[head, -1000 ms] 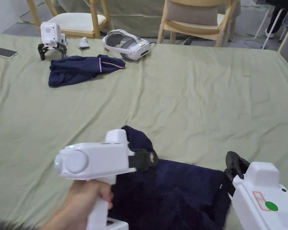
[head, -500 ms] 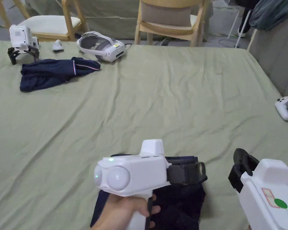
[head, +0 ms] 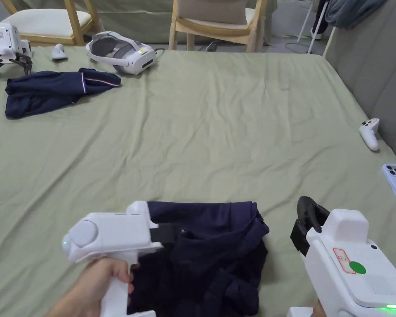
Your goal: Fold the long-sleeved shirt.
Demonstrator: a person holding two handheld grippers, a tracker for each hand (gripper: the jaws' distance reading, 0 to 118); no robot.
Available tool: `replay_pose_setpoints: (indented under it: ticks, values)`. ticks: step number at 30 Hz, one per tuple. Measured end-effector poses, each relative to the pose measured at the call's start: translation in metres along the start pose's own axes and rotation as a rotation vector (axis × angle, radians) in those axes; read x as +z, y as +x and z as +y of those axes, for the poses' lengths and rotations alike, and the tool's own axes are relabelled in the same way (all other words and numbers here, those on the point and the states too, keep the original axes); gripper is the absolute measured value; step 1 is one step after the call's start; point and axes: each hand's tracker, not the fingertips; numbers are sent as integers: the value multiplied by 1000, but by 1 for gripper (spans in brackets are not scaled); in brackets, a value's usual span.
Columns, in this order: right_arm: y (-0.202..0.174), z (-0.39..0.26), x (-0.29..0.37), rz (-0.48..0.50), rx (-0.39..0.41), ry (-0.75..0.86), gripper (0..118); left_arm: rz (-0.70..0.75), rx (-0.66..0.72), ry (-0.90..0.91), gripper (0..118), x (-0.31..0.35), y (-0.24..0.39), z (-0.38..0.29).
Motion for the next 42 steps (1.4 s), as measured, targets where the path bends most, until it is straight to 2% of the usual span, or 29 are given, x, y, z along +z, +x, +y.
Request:
replay_pose_setpoints:
  ticks: [1,4,7,11,15,16,17,19,21,22,23,26,29,30,31,33,34,36,37,38,39,41,42]
  values:
    - [1,0,0,1,-5,-2,0,-11,65,-35,5,-13,-6,-2]
    - [4,0,3,-6,-6,0,0,-54,60,-76,5,-41,6,-18]
    - [5,0,5,-8,0,3,0,-107,53,-97,5,-63,23,-28]
    - [8,-1,6,-13,-6,-5,0,-62,-34,-161,5,-101,49,-42]
    - [9,-1,9,-16,-5,-8,0,-77,-31,-208,4,-129,71,-54]
    - [9,-1,9,-21,3,-11,0,-69,-68,-215,4,-129,81,-60]
    - [10,0,10,-21,2,-12,0,-124,-117,-219,4,-129,89,-64]
    - [13,5,13,-22,-7,-11,0,-119,-124,-218,4,-119,101,-66]
    - [14,12,15,-23,-4,0,0,-133,-194,-139,4,-89,106,-62]
    - [15,17,15,-10,-8,3,0,-146,-185,-91,4,-67,102,-58]
    - [14,20,13,29,-23,-10,0,-151,-165,-35,4,-46,98,-53]
    - [4,25,-8,229,-113,-121,0,-151,-135,126,4,32,74,-34]
    - [-15,5,-53,475,-311,-358,0,-67,-130,250,4,85,49,-15]
    - [-24,-8,-70,506,-343,-433,0,-37,-113,288,4,100,37,-9]
    - [-32,-26,-86,546,-328,-499,0,-18,-85,298,4,109,24,-2]
    - [-38,-58,-113,550,-359,-670,0,-6,-22,329,5,120,4,6]
    - [-36,-72,-120,486,-349,-734,0,-24,2,324,8,125,-9,10]
    - [-22,-91,-125,410,-334,-765,0,-43,50,298,31,126,-27,13]
    - [-13,-96,-125,379,-370,-779,0,-29,62,286,54,124,-33,14]
    - [-4,-98,-122,396,-441,-760,0,-20,60,262,86,119,-42,16]
    - [2,-98,-120,412,-480,-734,0,-26,79,229,100,113,-51,17]
    - [5,-90,-115,358,-371,-730,0,-29,114,144,110,92,-66,18]
    - [5,-88,-114,357,-345,-718,0,-63,132,139,110,81,-74,15]
